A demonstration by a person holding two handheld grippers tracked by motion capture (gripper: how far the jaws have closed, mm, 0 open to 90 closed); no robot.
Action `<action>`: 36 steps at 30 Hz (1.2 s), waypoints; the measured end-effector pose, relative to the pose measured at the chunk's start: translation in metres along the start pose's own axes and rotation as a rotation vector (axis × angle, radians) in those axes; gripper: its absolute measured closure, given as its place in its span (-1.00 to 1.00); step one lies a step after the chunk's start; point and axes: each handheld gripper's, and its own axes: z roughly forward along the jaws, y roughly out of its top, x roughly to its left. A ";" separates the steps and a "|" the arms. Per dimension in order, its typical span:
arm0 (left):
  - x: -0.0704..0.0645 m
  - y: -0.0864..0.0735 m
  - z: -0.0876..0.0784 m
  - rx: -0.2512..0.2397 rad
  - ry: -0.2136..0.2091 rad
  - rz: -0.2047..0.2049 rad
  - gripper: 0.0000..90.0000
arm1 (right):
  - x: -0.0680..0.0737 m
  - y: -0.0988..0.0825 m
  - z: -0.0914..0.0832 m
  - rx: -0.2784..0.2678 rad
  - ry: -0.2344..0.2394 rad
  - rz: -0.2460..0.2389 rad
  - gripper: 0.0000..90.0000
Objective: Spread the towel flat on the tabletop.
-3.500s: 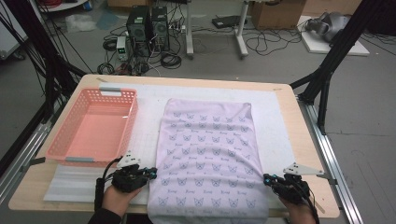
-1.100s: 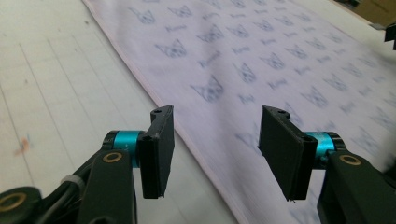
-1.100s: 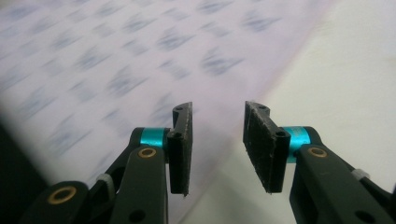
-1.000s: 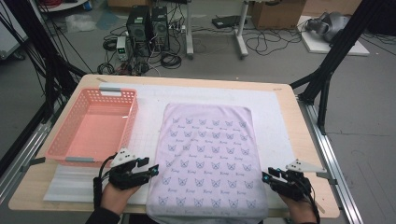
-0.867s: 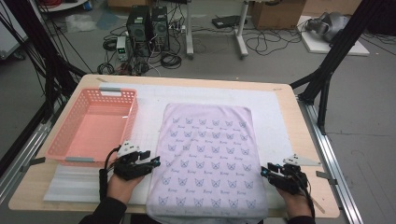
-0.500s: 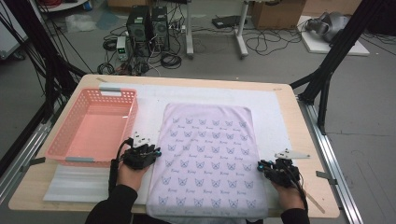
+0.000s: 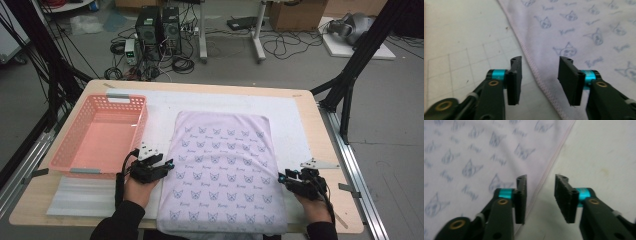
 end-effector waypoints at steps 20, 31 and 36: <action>-0.001 0.012 0.008 -0.098 -0.152 -0.039 -0.42 | -0.047 0.082 0.093 -0.028 -0.111 0.053 0.30; -0.002 0.012 0.003 -0.091 -0.148 -0.026 -0.43 | -0.046 0.092 0.115 -0.009 -0.241 0.025 0.88; -0.001 0.013 -0.001 -0.109 -0.154 -0.027 -0.43 | -0.046 0.090 0.099 -0.043 -0.259 0.058 0.28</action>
